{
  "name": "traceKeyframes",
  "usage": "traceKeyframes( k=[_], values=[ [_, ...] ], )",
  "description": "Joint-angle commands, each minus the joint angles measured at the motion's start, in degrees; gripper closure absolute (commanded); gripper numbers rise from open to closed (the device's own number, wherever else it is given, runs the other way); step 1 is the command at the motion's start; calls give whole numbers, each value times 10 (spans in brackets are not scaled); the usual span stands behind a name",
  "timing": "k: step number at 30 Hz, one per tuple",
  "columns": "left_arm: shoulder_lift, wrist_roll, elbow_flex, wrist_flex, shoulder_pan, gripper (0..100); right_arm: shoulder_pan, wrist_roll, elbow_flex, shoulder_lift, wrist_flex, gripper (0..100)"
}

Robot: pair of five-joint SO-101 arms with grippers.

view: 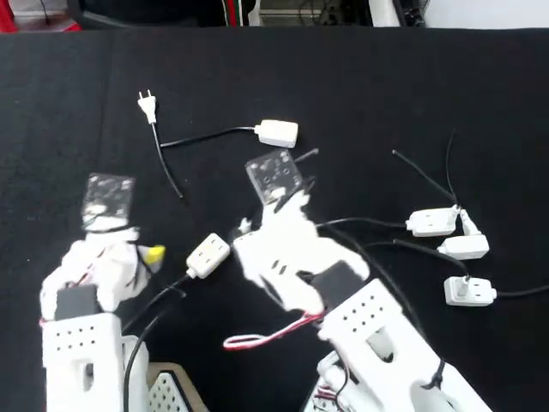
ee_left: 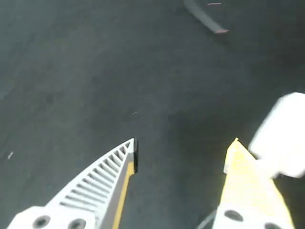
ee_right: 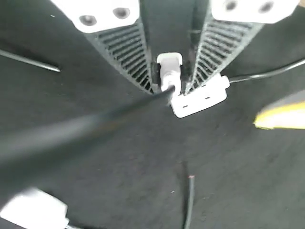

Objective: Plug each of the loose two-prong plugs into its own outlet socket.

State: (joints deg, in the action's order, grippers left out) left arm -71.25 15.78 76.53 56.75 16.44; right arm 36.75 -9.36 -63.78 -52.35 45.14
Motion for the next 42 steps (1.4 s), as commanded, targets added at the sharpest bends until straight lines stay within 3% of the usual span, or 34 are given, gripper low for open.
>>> traceKeyframes(
  k=[1, 5, 21, 32, 42],
  values=[
    [-54, 43, 32, 18, 60, 703, 30, -4, -26, 0, -63, 986],
    [-59, 76, 54, 33, 62, 704, 48, -4, -76, 1, -143, 986],
    [-62, 108, 76, 33, 62, 704, 88, -17, -95, 4, -177, 986],
    [-62, 134, 83, 33, 63, 704, 84, -11, -56, 121, -210, 986],
    [-62, 136, 88, 31, 62, 704, 68, 40, -65, 127, -263, 986]
  ],
)
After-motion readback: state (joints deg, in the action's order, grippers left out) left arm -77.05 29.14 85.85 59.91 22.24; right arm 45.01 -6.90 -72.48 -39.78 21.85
